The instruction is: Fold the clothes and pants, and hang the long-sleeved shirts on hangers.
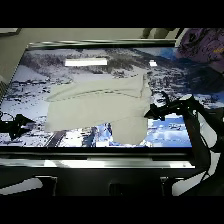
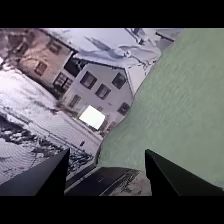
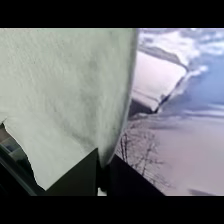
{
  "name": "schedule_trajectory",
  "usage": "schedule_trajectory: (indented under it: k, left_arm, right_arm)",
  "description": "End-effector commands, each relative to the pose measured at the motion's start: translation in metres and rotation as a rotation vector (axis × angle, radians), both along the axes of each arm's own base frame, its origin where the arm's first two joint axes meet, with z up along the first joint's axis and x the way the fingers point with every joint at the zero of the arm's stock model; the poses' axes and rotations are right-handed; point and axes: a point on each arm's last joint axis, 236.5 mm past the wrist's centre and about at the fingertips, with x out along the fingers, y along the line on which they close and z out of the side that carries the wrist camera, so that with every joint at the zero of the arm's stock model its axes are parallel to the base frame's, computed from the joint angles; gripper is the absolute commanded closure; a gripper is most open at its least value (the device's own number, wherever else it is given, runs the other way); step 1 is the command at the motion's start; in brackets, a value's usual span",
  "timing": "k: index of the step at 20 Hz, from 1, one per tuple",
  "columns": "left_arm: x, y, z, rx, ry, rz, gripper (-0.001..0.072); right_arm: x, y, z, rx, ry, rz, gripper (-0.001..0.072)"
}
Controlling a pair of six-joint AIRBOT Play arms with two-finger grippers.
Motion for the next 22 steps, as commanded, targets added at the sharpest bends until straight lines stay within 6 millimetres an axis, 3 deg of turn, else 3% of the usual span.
schedule_trajectory:
  k: [1, 19, 21, 22]
  left_arm:
    - [-0.007, -0.021, -0.012, -0.079, -0.031, -0.023, 0.0163]
    - [-0.011, -0.061, -0.04, -0.171, 0.059, -0.127, 0.0164]
    - [-0.011, -0.062, -0.042, -0.171, 0.062, -0.13, 0.0187]
    - [-0.011, -0.062, -0.042, -0.17, 0.062, -0.131, 0.0278]
  right_arm:
    - [0.002, 0.004, 0.015, 0.02, -0.017, -0.006, 0.0671]
    - [0.005, 0.007, 0.026, 0.041, -0.018, -0.026, 0.0671]
    - [0.005, 0.007, 0.026, 0.041, -0.018, -0.026, 0.0671]
    - [0.004, 0.007, 0.026, 0.042, -0.018, -0.026, 0.0671]
